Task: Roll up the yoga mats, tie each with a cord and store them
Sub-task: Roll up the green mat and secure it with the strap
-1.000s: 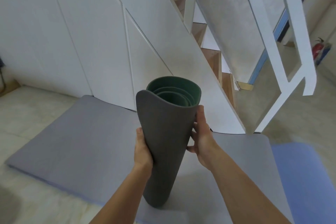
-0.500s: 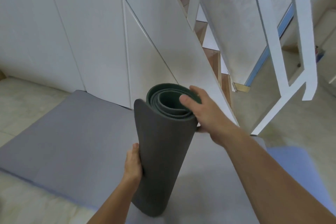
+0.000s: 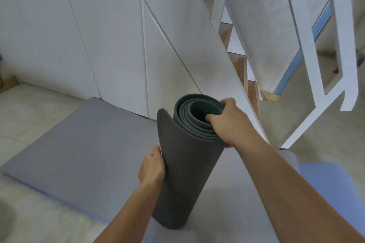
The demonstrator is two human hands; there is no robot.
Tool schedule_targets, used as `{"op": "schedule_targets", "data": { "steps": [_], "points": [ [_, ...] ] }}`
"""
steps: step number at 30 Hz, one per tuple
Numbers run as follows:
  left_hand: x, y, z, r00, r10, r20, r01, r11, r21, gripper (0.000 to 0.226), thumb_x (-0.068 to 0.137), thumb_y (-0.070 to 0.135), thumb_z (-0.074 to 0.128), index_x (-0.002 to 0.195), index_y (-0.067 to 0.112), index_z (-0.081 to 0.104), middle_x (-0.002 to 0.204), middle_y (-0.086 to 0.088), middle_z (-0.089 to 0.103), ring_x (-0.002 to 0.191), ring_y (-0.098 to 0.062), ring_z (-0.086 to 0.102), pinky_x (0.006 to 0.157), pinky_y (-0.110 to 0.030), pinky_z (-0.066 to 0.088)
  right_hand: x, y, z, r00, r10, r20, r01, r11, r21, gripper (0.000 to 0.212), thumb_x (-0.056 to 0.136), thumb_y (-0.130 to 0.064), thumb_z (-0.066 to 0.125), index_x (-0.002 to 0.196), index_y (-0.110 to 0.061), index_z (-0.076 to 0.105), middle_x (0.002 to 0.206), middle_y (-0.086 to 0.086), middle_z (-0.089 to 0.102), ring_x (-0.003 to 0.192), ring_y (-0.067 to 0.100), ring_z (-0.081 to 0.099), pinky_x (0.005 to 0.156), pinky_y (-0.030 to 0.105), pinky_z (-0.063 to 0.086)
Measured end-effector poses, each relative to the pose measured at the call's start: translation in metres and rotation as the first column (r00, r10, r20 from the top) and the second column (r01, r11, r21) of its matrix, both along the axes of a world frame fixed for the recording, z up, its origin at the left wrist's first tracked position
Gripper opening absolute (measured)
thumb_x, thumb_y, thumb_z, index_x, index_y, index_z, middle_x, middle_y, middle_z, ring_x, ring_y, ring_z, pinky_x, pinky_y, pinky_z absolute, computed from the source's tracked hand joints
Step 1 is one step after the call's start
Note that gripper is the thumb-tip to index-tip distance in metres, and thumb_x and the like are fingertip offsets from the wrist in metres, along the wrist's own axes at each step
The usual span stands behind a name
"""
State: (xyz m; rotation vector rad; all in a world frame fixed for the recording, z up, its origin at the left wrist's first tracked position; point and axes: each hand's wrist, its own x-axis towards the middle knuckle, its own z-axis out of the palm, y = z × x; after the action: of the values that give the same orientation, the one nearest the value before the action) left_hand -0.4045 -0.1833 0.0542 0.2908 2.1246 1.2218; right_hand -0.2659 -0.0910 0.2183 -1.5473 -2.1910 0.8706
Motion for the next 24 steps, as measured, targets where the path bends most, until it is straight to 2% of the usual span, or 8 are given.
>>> {"op": "schedule_targets", "data": {
  "steps": [3,5,9,11,13,16,19,24],
  "points": [
    [0.017,-0.005,0.076,0.973,-0.037,0.227,-0.062,0.909,0.412,0.075,0.087,0.081,0.025,0.106,0.022,0.068,0.101,0.004,0.072,0.104,-0.02,0.063,0.098,-0.045,0.047,-0.008,-0.011,-0.005,0.998,0.067,-0.023,-0.063,0.986,0.153,0.054,0.1,-0.042,0.045,0.149,-0.031,0.026,0.142,0.003,0.042,0.117,0.024,0.053,0.097,0.041,0.05],
    [0.018,-0.008,0.12,0.979,-0.156,0.13,0.066,0.849,0.524,0.063,0.085,0.077,0.038,0.103,0.025,0.069,0.088,0.011,0.074,0.093,-0.01,0.067,0.083,-0.036,0.049,-0.016,-0.022,-0.008,0.987,0.158,0.002,-0.154,0.954,0.258,0.054,0.102,-0.048,0.038,0.152,-0.032,0.025,0.154,-0.003,0.03,0.135,0.023,0.039,0.108,0.043,0.039],
    [0.002,-0.01,0.147,0.966,-0.224,0.133,0.132,0.861,0.491,0.039,0.095,0.056,0.051,0.097,0.023,0.071,0.079,0.008,0.076,0.075,-0.009,0.07,0.066,-0.032,0.048,-0.022,-0.031,-0.001,0.912,0.322,0.254,-0.391,0.868,0.306,0.058,0.103,-0.055,0.014,0.157,-0.033,0.012,0.165,-0.011,0.005,0.152,0.017,-0.005,0.123,0.05,0.001],
    [-0.003,-0.009,0.151,0.947,-0.272,0.171,0.174,0.882,0.437,0.03,0.101,0.043,0.048,0.101,0.023,0.07,0.079,0.009,0.074,0.078,-0.01,0.067,0.072,-0.035,0.051,-0.02,-0.03,0.005,0.84,0.391,0.376,-0.511,0.803,0.306,0.062,0.1,-0.06,0.007,0.157,-0.036,0.004,0.165,-0.014,-0.005,0.151,0.013,-0.015,0.121,0.05,-0.008],
    [-0.006,-0.011,0.156,0.936,-0.286,0.207,0.187,0.899,0.396,0.03,0.099,0.043,0.052,0.113,0.023,0.07,0.101,0.005,0.07,0.1,-0.019,0.062,0.093,-0.05,0.05,-0.019,-0.03,0.009,0.789,0.431,0.439,-0.575,0.771,0.275,0.063,0.1,-0.06,0.007,0.157,-0.035,-0.001,0.164,-0.014,-0.01,0.15,0.011,-0.016,0.122,0.05,-0.007],
    [-0.015,-0.012,0.156,0.914,-0.301,0.271,0.184,0.905,0.384,0.03,0.096,0.041,0.056,0.112,0.024,0.073,0.118,-0.001,0.066,0.113,-0.029,0.058,0.098,-0.067,0.043,-0.023,-0.028,0.011,0.757,0.453,0.47,-0.587,0.788,0.186,0.058,0.104,-0.05,0.013,0.157,-0.034,-0.004,0.164,-0.012,-0.014,0.15,0.011,-0.017,0.122,0.052,-0.004],
    [-0.019,-0.014,0.157,0.906,-0.308,0.291,0.188,0.908,0.375,0.029,0.097,0.038,0.052,0.109,0.023,0.074,0.121,0.0,0.064,0.116,-0.03,0.057,0.096,-0.069,0.043,-0.025,-0.027,0.011,0.746,0.463,0.478,-0.589,0.793,0.152,0.058,0.105,-0.048,0.013,0.157,-0.033,-0.006,0.164,-0.011,-0.016,0.149,0.011,-0.018,0.121,0.053,-0.006],
    [-0.02,-0.018,0.156,0.915,-0.382,0.131,0.325,0.889,0.321,0.032,0.099,0.04,0.044,0.108,0.032,0.074,0.118,0.008,0.067,0.112,-0.026,0.059,0.09,-0.063,0.051,-0.016,-0.038,0.005,0.755,0.453,0.475,-0.605,0.76,0.236,0.07,0.098,-0.064,0.009,0.157,-0.03,-0.005,0.164,-0.011,-0.015,0.15,0.011,-0.017,0.123,0.047,-0.005]
  ]
}}
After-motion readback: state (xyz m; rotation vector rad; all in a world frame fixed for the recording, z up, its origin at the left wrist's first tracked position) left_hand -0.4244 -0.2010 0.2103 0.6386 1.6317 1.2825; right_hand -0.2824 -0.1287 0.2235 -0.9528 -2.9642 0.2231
